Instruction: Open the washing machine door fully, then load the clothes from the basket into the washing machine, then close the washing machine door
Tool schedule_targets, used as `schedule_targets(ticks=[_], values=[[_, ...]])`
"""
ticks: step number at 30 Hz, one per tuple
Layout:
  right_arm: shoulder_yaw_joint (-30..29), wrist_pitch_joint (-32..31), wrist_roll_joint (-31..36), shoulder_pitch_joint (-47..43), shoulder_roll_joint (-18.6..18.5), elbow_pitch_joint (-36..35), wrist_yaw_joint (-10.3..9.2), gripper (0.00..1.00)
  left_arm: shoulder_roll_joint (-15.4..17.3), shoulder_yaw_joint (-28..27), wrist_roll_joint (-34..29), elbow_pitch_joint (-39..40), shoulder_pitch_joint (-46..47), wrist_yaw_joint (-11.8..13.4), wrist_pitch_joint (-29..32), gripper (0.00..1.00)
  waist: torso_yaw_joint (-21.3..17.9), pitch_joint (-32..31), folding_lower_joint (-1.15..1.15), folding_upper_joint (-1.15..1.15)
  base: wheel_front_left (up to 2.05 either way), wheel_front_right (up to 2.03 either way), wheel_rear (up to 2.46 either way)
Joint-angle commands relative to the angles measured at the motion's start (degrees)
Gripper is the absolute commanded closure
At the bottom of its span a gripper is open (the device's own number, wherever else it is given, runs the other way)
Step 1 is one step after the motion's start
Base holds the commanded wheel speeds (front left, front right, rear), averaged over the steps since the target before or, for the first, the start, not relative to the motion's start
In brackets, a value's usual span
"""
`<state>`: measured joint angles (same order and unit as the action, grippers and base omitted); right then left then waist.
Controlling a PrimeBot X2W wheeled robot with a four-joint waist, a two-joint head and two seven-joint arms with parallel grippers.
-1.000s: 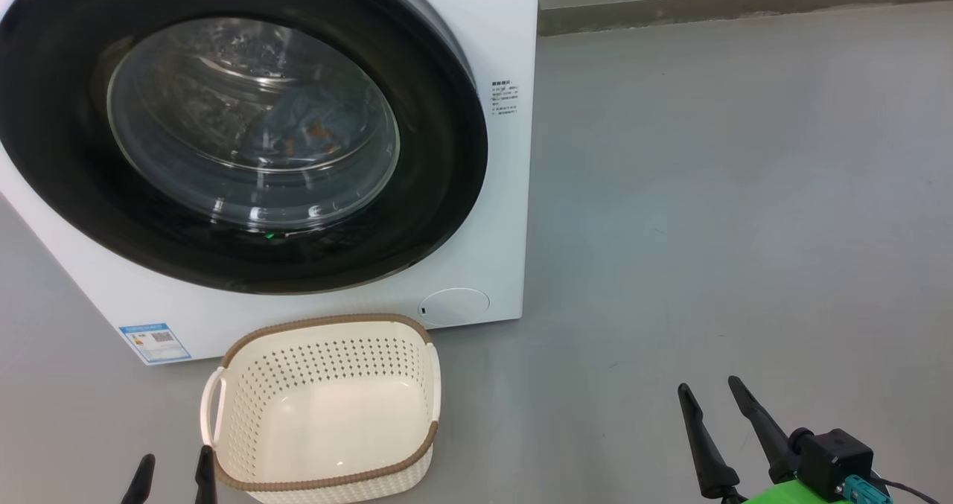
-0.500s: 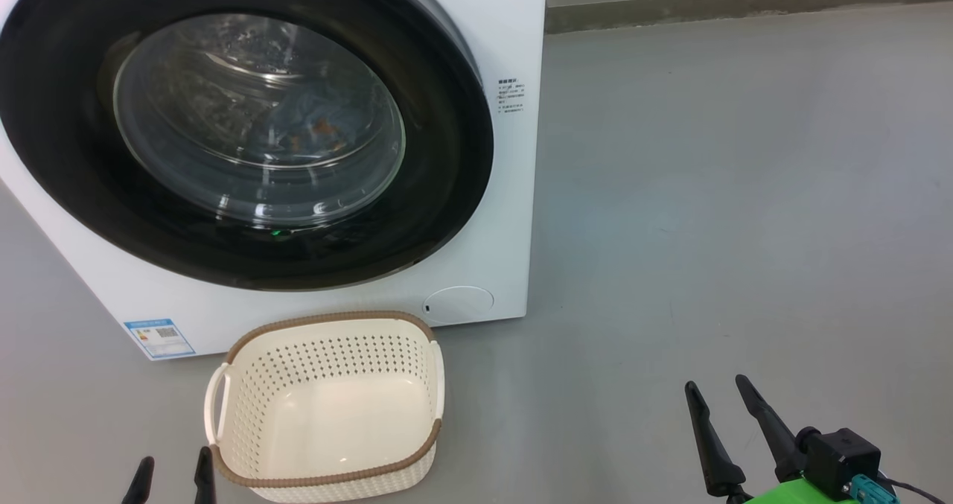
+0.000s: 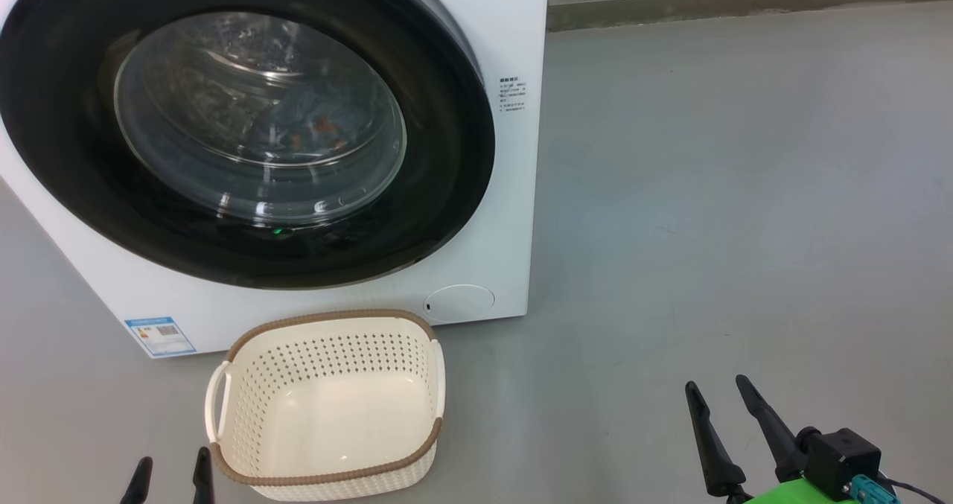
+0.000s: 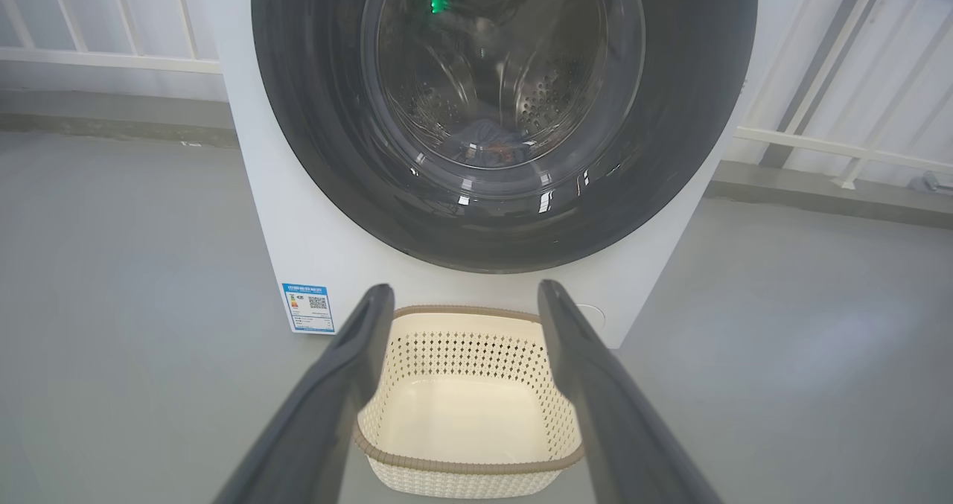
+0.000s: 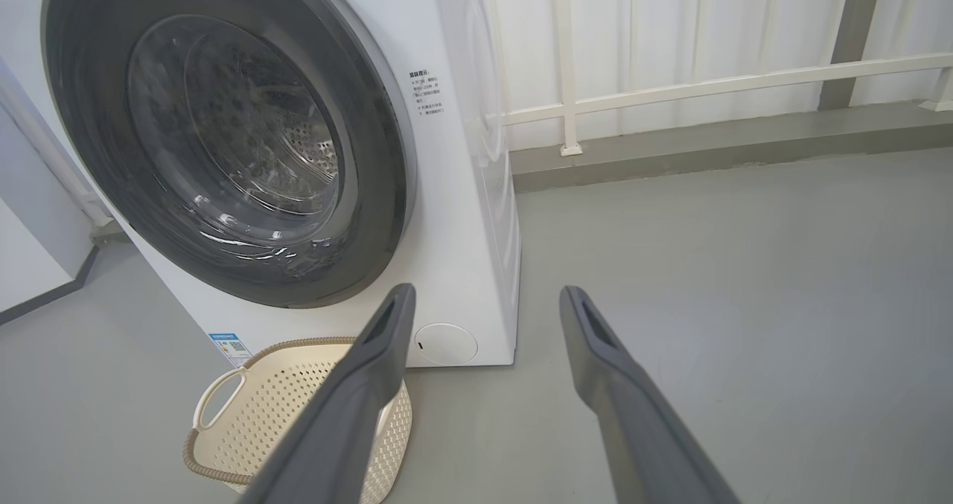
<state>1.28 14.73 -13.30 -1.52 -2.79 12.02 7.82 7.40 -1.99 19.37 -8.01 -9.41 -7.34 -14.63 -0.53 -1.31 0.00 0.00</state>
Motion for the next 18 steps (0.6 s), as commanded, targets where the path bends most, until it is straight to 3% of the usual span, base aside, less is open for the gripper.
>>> schedule_targets(ticks=[1, 4, 5, 9, 16, 18], values=[[1.5, 0.3, -0.5, 0.6, -0.1, -1.4, -0.33, 0.00, 1.0, -1.8, 0.0, 1.5, 1.5, -0.1, -0.4, 0.00, 0.0, 0.0, 0.00, 0.00, 0.00, 0.00, 0.00], [1.6, 0.3, -0.3, 0.6, -0.1, -1.5, -0.33, 0.00, 1.3, -0.9, 1.0, 1.5, 1.5, -0.1, -0.4, 0.00, 0.1, 0.1, 0.00, 0.00, 0.00, 0.00, 0.00], [0.0, 0.0, 0.0, 0.0, 0.0, 0.0, 0.00, 1.00, 0.4, 1.0, 0.8, 0.1, 0.0, 0.0, 0.0, 1.00, 0.1, 0.1, 0.00, 0.00, 0.00, 0.00, 0.00], [0.0, 0.0, 0.0, -0.7, 0.1, 2.9, 0.01, 1.00, -1.4, 1.8, 0.8, -2.7, -0.1, 0.0, 0.1, 1.00, 0.1, 0.1, 0.00, 0.00, 0.00, 0.00, 0.00], [-0.1, -1.0, -4.6, -0.3, -0.1, 2.7, -0.01, 1.00, -1.5, 1.4, 4.8, -2.8, 0.7, 0.0, 1.2, 1.00, 0.1, 0.1, 0.13, 0.00, 0.00, 0.00, 0.00], [-0.2, -1.2, -5.9, -0.2, -0.2, 2.7, -0.01, 1.00, -1.6, 1.3, 6.0, -2.9, 0.9, 0.0, 1.6, 1.00, 0.1, 0.1, 0.07, 0.00, 0.00, 0.00, 0.00]])
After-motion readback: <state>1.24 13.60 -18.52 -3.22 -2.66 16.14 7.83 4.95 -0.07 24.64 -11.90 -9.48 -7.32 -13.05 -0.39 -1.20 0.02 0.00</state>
